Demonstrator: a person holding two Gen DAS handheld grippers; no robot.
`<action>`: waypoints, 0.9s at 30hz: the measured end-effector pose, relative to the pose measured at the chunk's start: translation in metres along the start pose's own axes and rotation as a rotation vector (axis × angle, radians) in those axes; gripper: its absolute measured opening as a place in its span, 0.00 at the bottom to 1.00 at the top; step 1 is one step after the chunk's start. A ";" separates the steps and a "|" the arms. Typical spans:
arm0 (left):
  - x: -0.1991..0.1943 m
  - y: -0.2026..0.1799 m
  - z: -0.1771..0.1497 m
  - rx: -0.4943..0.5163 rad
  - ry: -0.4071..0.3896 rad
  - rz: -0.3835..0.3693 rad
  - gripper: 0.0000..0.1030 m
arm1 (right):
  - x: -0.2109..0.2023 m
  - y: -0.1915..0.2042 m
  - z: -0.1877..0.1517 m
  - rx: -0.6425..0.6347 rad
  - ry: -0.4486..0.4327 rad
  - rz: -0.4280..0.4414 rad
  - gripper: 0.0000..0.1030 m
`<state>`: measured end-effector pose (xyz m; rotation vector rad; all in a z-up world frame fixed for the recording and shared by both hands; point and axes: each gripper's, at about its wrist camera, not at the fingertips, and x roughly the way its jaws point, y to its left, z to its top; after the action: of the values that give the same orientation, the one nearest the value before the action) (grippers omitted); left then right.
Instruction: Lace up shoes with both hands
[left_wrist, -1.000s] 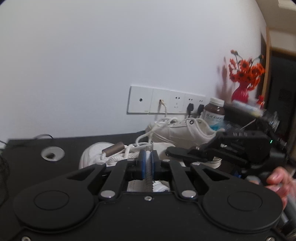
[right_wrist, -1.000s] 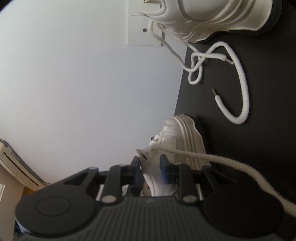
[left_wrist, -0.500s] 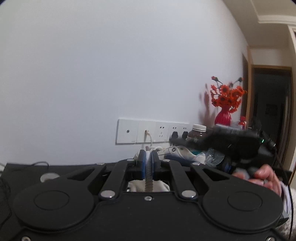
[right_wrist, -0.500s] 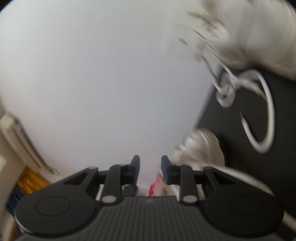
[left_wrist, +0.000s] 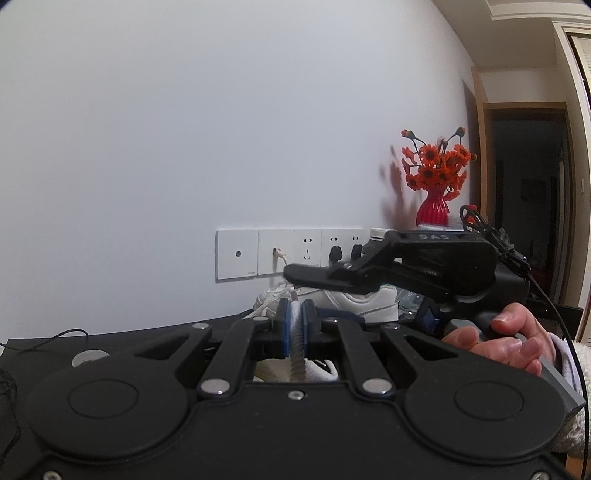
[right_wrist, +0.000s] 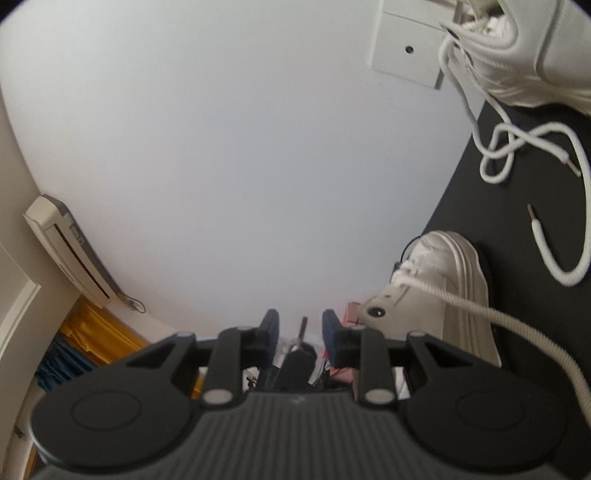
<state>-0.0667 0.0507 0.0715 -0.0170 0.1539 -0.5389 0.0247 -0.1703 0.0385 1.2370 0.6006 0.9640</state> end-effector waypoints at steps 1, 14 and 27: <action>0.001 0.000 0.000 0.001 0.004 0.004 0.06 | -0.009 0.005 -0.002 -0.002 0.000 -0.004 0.16; 0.010 0.003 -0.001 -0.010 0.020 0.018 0.09 | -0.003 -0.006 0.000 0.004 -0.092 0.011 0.03; -0.018 0.058 0.007 -0.202 -0.094 0.125 0.06 | 0.007 0.021 -0.006 -0.270 -0.096 -0.168 0.31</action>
<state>-0.0514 0.1096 0.0779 -0.2281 0.1167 -0.3947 0.0171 -0.1602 0.0574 0.9700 0.4734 0.8102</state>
